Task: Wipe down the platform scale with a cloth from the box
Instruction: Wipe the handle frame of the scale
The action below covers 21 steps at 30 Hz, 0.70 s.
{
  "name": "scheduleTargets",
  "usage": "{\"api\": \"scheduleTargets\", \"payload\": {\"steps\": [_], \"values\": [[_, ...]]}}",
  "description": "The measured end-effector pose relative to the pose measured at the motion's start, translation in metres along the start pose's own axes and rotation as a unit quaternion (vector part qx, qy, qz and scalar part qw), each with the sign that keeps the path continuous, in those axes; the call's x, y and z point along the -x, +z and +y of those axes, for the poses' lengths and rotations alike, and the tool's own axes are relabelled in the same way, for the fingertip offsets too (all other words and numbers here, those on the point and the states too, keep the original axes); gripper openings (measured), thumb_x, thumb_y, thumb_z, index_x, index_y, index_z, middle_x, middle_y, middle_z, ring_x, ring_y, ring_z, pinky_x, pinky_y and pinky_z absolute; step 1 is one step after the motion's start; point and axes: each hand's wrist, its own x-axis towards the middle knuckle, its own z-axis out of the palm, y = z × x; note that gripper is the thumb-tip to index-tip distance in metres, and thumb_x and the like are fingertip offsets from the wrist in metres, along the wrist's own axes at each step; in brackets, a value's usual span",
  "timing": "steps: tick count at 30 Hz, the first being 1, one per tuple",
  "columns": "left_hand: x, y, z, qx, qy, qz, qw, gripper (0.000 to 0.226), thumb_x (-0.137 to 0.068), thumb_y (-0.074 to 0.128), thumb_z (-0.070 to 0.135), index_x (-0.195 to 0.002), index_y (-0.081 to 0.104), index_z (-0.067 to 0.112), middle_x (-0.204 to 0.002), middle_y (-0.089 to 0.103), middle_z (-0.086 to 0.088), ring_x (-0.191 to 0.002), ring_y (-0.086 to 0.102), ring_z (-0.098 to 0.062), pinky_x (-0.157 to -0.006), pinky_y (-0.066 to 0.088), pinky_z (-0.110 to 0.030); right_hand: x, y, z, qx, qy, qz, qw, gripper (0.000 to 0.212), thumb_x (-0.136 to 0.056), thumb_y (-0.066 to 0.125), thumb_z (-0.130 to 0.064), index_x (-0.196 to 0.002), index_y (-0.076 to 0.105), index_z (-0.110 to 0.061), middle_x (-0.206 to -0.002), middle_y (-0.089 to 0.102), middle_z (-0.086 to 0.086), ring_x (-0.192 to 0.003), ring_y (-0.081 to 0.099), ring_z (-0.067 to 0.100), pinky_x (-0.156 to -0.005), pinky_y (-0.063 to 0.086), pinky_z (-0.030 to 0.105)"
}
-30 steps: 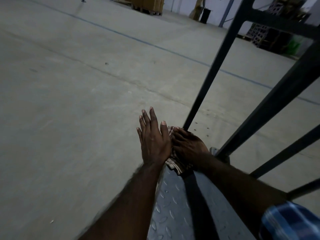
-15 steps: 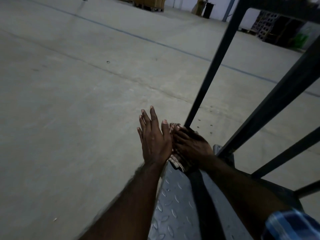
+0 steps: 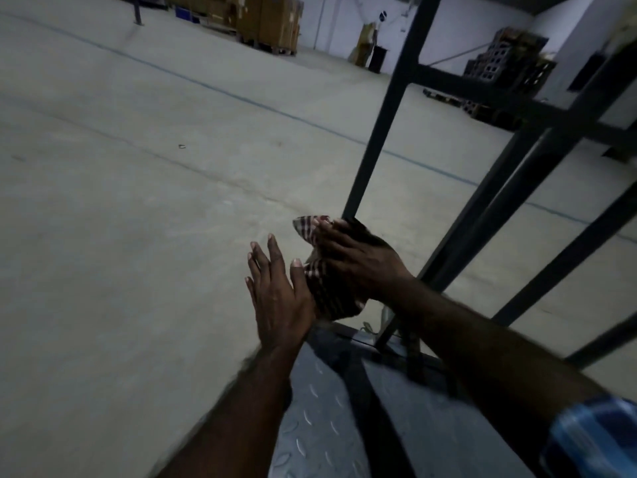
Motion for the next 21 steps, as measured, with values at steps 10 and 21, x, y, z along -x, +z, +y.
{"api": "scheduleTargets", "payload": {"steps": [10,21], "values": [[0.008,0.001,0.035,0.085,0.018,0.05,0.995,0.066,-0.095,0.032,0.04,-0.154,0.007,0.025,-0.162,0.01,-0.008,-0.15,0.006,-0.021,-0.119,0.006,-0.041,-0.049,-0.101,0.115,0.116,0.148,0.062,0.98,0.054,-0.102,0.044,-0.031,-0.147,0.035,-0.004,-0.158,0.026,0.019,-0.148,0.017,0.035,-0.121,0.015,0.048],[0.015,0.011,0.073,0.131,0.037,0.04,0.99,0.067,-0.094,0.031,0.044,-0.154,0.009,0.023,-0.162,0.009,-0.006,-0.15,0.005,-0.018,-0.121,0.01,-0.044,-0.072,-0.185,0.181,0.155,0.208,0.014,0.966,0.061,-0.103,0.035,-0.036,-0.154,0.015,-0.011,-0.162,0.01,0.015,-0.15,0.002,0.029,-0.122,-0.001,0.043]]}}
